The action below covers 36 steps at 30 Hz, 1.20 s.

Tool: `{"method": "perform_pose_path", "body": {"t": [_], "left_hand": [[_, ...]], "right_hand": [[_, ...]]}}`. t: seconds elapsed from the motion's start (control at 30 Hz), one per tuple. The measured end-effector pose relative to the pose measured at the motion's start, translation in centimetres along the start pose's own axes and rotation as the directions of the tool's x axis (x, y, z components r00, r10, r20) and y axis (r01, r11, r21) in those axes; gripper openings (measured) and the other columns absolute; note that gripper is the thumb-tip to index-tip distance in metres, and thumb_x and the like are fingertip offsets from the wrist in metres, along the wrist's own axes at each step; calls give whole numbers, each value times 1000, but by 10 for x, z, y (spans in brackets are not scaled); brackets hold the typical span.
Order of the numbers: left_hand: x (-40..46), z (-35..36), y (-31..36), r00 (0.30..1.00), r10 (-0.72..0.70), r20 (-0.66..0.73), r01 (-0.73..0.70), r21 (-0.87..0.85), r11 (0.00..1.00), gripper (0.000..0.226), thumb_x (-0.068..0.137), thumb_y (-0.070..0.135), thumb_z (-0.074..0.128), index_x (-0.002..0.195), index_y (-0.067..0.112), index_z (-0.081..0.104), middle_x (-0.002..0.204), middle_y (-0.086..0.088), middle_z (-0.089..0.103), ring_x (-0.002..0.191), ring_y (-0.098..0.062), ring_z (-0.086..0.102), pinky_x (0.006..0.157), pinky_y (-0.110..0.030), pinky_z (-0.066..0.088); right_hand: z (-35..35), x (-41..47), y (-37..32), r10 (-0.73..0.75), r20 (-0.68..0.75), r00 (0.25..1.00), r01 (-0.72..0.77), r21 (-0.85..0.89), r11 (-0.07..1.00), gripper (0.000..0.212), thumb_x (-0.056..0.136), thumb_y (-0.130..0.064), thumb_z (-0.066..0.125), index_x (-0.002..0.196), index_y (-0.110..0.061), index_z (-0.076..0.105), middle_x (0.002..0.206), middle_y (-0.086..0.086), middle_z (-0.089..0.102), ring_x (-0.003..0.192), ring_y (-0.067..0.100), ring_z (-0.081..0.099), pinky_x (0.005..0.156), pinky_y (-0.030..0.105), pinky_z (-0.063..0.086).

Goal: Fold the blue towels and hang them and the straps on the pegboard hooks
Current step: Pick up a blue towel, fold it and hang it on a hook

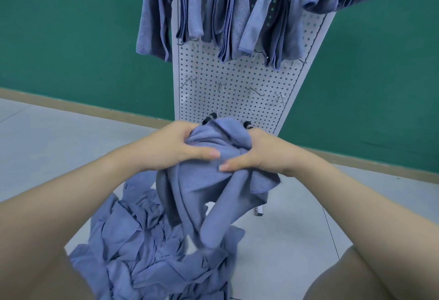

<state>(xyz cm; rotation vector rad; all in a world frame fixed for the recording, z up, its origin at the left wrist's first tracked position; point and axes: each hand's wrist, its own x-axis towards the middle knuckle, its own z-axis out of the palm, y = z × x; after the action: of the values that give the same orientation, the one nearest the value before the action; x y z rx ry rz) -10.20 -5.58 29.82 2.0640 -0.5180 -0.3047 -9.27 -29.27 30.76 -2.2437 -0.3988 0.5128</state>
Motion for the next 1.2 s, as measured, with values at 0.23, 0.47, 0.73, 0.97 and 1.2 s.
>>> {"method": "perform_pose_path", "body": {"t": [0.23, 0.47, 0.73, 0.97, 1.2], "left_hand": [[-5, 7, -7, 985, -149, 92, 90, 465, 881, 48, 86, 40, 80, 72, 10, 46, 66, 3, 37, 57, -11, 31, 57, -30, 29], [-5, 2, -7, 984, -167, 66, 173, -104, 979, 22, 107, 24, 54, 124, 20, 68, 118, 7, 76, 111, -10, 71, 101, -34, 53], [2, -3, 2, 957, -268, -109, 154, -592, 791, 27, 109, 19, 47, 120, 4, 66, 117, -12, 76, 113, -24, 71, 100, -42, 55], [3, -6, 6, 955, -244, -170, 48, -720, 692, 21, 108, 20, 48, 114, 9, 64, 101, -6, 76, 97, -17, 72, 83, -31, 58], [1, -13, 8, 937, -248, -246, -26, -756, 654, 22, 108, 20, 46, 115, 8, 64, 104, -8, 76, 97, -18, 74, 77, -29, 62]], "right_hand": [[6, 5, 5, 8, 30, 1000, 2, -331, 944, 22, 88, -36, 78, 85, -16, 69, 75, -4, 62, 67, 12, 55, 67, 30, 46], [2, 14, 24, 74, -165, 984, -120, -294, 948, 24, 87, -37, 79, 92, -16, 67, 89, 2, 70, 77, 17, 61, 66, 29, 47], [10, 15, 19, 20, -321, 947, -96, -221, 971, 33, 84, -44, 81, 89, -16, 63, 82, -4, 67, 72, 12, 60, 66, 28, 48], [23, 10, 16, 351, 77, 933, -330, -202, 922, 82, 84, -84, 48, 111, -9, 71, 108, 5, 74, 89, 19, 72, 85, 34, 58], [38, 20, 29, 195, 214, 957, -269, 408, 872, 28, 100, -41, 64, 90, -16, 72, 93, 4, 71, 80, 13, 63, 82, 24, 46]]}}
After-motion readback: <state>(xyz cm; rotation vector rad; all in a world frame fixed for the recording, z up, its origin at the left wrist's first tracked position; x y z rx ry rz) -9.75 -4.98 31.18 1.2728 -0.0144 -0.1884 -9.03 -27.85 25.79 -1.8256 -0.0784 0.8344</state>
